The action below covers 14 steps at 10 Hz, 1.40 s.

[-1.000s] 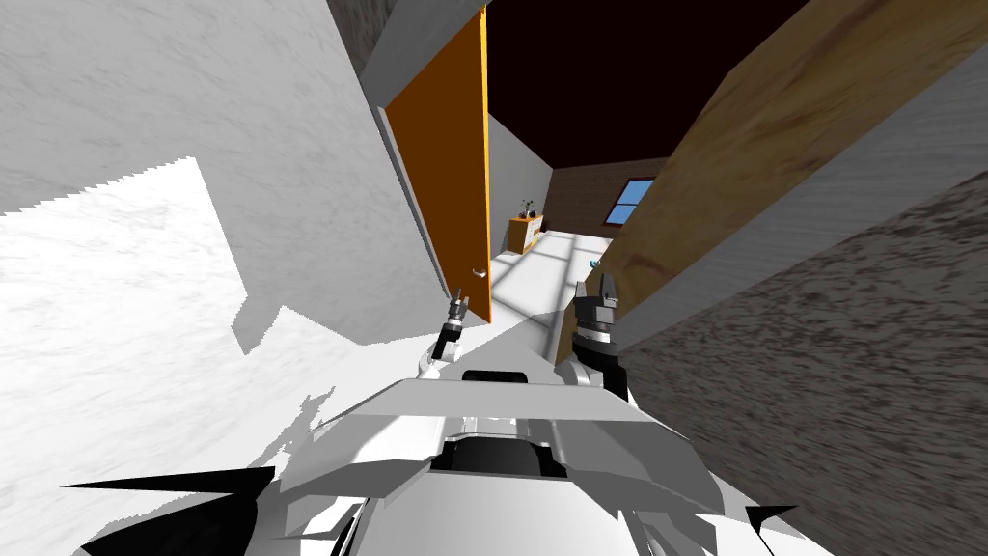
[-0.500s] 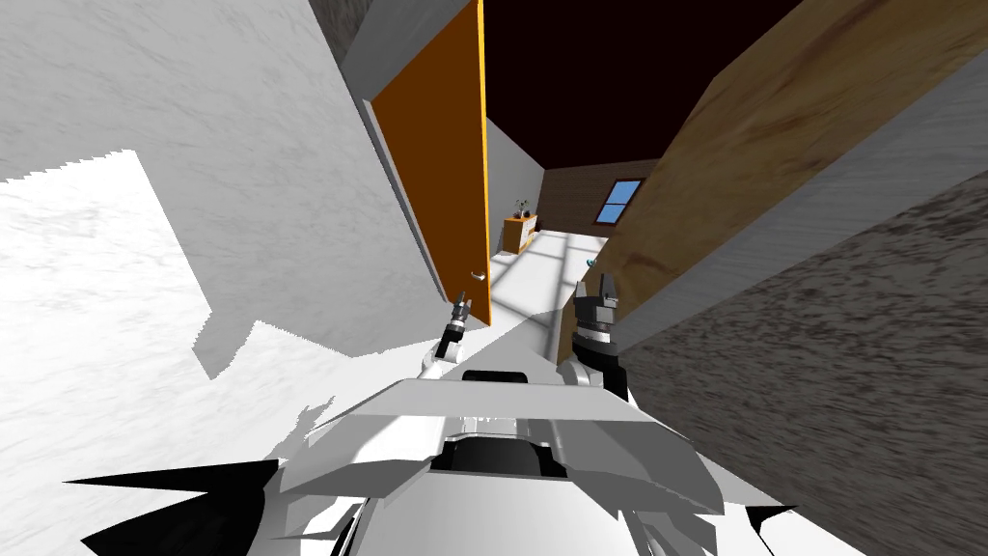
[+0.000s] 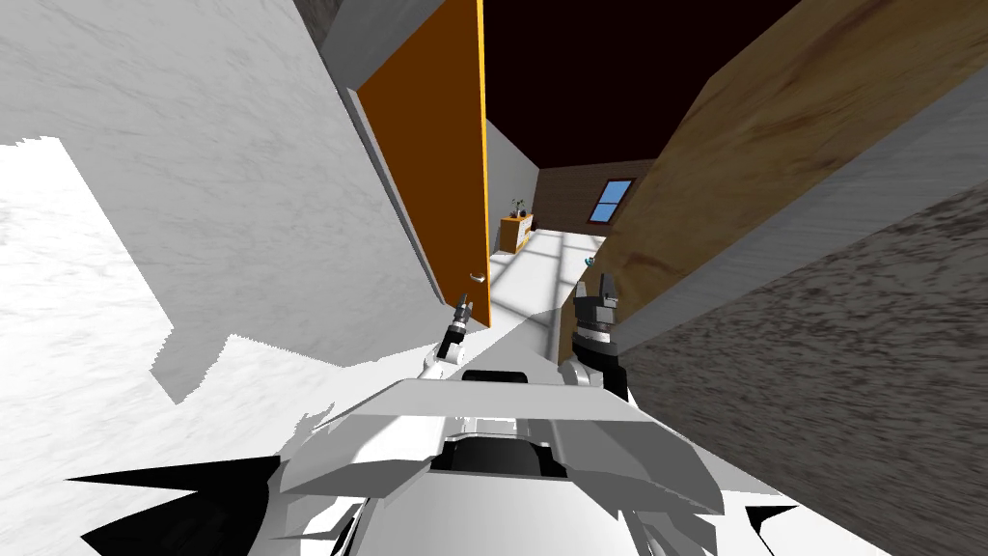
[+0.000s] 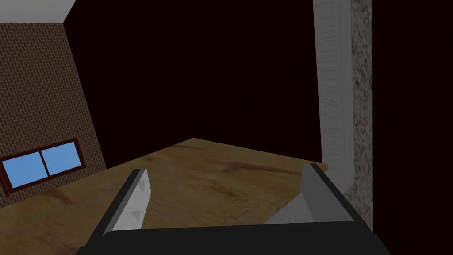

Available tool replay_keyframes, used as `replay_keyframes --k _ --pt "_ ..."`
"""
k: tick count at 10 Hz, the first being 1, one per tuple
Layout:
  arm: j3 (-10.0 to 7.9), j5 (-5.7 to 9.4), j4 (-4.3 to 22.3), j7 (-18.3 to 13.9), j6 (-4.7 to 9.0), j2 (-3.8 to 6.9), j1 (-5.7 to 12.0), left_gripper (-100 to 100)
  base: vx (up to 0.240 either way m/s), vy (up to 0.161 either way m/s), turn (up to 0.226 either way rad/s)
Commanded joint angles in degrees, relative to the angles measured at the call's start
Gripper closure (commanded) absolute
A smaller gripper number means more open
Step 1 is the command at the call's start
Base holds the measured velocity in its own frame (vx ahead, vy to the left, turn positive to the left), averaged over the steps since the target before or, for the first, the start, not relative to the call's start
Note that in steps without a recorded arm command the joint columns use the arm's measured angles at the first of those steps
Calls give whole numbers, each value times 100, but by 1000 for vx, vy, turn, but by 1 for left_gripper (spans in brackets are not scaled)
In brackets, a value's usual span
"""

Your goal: Push the door open

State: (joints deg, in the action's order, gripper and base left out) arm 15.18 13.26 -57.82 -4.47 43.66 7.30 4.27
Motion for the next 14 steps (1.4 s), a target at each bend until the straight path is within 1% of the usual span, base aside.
replay_keyframes --k 1,5,13,14 --pt "47 21 240 -10 62 9 105 -100 36 60 -95" --pt "178 71 791 -9 187 20 331 -100 62 89 -103" --pt "408 159 1768 -7 408 31 733 -100 50 84 -89" --pt "460 179 1985 -7 457 33 822 -100 74 107 -111"
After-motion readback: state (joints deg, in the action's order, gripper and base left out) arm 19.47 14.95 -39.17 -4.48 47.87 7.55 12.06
